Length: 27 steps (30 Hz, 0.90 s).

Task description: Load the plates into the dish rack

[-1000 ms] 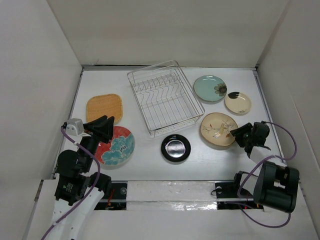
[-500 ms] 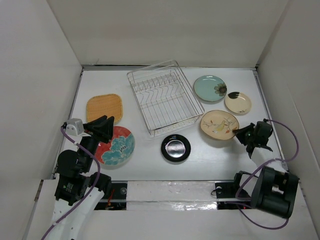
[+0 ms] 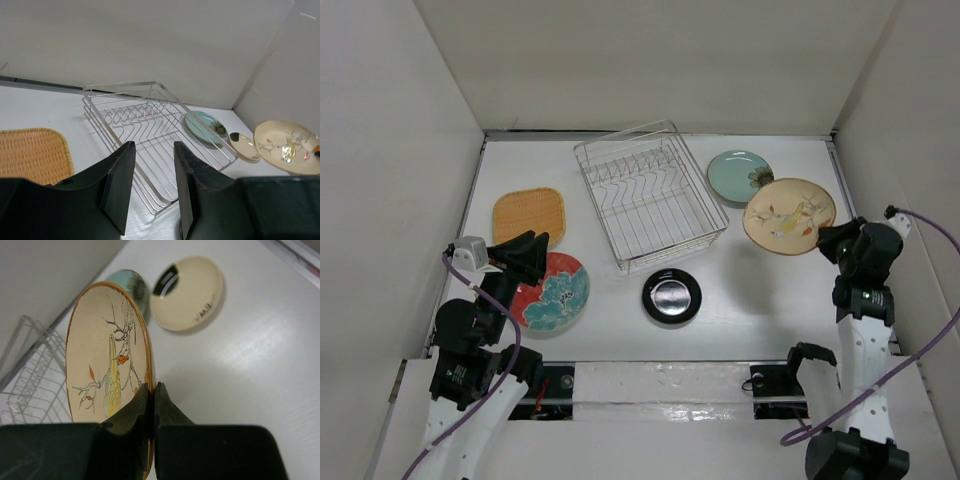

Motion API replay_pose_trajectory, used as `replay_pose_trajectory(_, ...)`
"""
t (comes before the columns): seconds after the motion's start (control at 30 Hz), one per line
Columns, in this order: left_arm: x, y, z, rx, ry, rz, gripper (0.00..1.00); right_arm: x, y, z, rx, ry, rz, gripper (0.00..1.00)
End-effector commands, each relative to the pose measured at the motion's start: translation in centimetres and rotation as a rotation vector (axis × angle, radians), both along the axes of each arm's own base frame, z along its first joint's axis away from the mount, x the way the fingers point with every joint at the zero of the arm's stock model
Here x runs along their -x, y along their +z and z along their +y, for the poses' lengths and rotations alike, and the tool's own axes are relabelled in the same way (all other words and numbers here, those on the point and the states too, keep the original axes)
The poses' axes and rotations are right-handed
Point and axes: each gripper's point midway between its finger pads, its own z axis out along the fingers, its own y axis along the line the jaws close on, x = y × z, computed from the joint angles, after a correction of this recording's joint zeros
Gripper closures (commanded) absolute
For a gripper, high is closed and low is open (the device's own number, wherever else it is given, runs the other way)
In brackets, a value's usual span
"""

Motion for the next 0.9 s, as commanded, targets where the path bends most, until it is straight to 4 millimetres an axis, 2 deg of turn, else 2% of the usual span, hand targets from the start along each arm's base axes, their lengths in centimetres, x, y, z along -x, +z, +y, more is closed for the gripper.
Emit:
replay_pose_trajectory(0.0,0.0,1.1,-0.3,0.007,-0.014,-0.034,0.67,-3.1,15.2,2.7,0.099,0.122,-0.399,1.00)
replay_pose_trajectory(0.03,0.0,1.0,-0.3,0.007,-0.014,-0.034,0.67,-4.0,16.6,3.2,0.116,0.130,-0.413,1.00)
replay_pose_trajectory(0.07,0.0,1.0,-0.3,0.006,-0.014,-0.033,0.67,-6.0,18.7,4.0,0.137,0.153,-0.420,1.00)
replay_pose_trajectory(0.1,0.1,1.1,-0.3,0.007,-0.014,-0.036,0.67,-7.1,19.5,6.6,0.174,0.223,-0.416,1.00)
replay_pose_trajectory(0.17,0.1,1.1,-0.3,0.007,-0.014,-0.036,0.67,-9.4,20.4,7.9,0.228,0.221,-0.382,1.00)
replay_pose_trajectory(0.2,0.1,1.0,-0.2,0.006,-0.014,-0.035,0.67,-11.6,21.6,10.2,0.281,0.278,-0.375,1.00)
replay_pose_trajectory(0.27,0.1,1.0,-0.2,0.007,-0.014,-0.034,0.67,-13.7,22.0,11.7,0.344,0.291,-0.323,1.00)
replay_pose_trajectory(0.3,0.2,1.0,-0.2,0.007,-0.014,-0.036,0.67,-14.3,24.5,12.2,0.397,0.290,-0.346,1.00)
replay_pose_trajectory(0.33,0.1,1.0,-0.2,0.006,-0.014,-0.035,0.67,-16.7,22.8,13.7,0.429,0.296,-0.286,1.00)
replay_pose_trajectory(0.4,0.1,1.0,-0.3,0.004,-0.014,-0.032,0.67,-18.7,22.9,14.7,0.496,0.310,-0.252,1.00)
replay_pose_trajectory(0.43,0.1,0.9,-0.3,0.003,-0.014,-0.031,0.67,-20.6,23.0,15.5,0.516,0.305,-0.230,1.00)
replay_pose_trajectory(0.5,0.0,0.9,-0.3,0.003,-0.014,-0.029,0.67,-22.2,22.9,16.4,0.574,0.316,-0.195,1.00)
replay_pose_trajectory(0.53,0.0,0.9,-0.3,0.001,-0.014,-0.026,0.67,-22.3,24.9,16.4,0.597,0.286,-0.208,1.00)
replay_pose_trajectory(0.57,0.0,0.9,-0.3,0.001,-0.014,-0.026,0.67,-23.9,23.1,17.8,0.631,0.298,-0.167,1.00)
replay_pose_trajectory(0.6,-0.1,0.8,-0.3,0.000,-0.014,-0.023,0.67,-24.3,22.5,17.9,0.680,0.297,-0.127,1.00)
replay_pose_trajectory(0.67,-0.2,0.7,-0.3,-0.001,-0.014,-0.021,0.67,-25.7,22.7,18.1,0.739,0.247,-0.105,1.00)
replay_pose_trajectory(0.77,-0.3,0.7,-0.4,-0.002,-0.014,-0.018,0.67,-26.6,21.9,18.2,0.803,0.228,-0.062,1.00)
replay_pose_trajectory(0.87,-0.4,0.7,-0.4,-0.003,-0.014,-0.015,0.67,-27.3,20.9,19.1,0.834,0.223,-0.047,1.00)
